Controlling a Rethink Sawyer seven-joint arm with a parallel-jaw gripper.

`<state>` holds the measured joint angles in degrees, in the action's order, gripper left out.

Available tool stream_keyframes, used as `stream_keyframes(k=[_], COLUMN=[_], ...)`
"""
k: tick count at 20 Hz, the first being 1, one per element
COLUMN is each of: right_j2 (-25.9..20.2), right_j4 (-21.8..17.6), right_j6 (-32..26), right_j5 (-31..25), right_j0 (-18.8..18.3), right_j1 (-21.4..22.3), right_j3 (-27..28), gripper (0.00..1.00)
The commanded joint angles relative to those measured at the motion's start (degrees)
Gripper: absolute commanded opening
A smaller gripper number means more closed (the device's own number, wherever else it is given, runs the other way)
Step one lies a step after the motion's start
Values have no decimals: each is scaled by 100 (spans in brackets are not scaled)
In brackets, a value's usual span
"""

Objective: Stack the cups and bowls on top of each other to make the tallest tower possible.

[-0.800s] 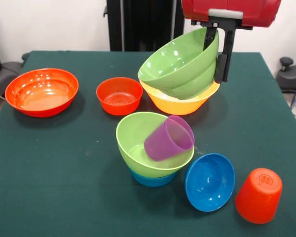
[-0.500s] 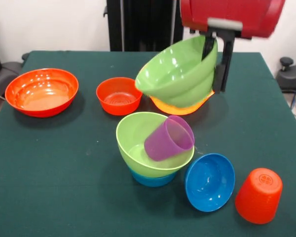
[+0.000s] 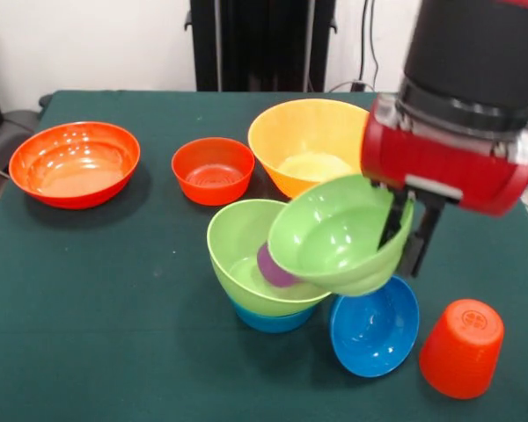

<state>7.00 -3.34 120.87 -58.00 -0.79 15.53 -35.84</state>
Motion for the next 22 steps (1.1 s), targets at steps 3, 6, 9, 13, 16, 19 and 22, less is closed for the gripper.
stream_keyframes(k=[3, 6, 9, 13, 16, 19, 22], right_j2=[246, 191, 304, 401, 468, 524, 591], right_j4=[28, 149, 224, 317, 309, 292, 279], right_j6=[1191, 1417, 1544, 1720, 1977, 2050, 2091], right_j5=[-1174, -652, -694, -422, 11, 355, 581], right_j0=[277, 368, 462, 589, 699, 765, 822], right_j1=[-130, 76, 206, 277, 232, 271, 307], right_j3=[206, -597, -825, -1163, -1426, -1730, -1954], gripper=[0, 0, 0, 0, 0, 0, 0])
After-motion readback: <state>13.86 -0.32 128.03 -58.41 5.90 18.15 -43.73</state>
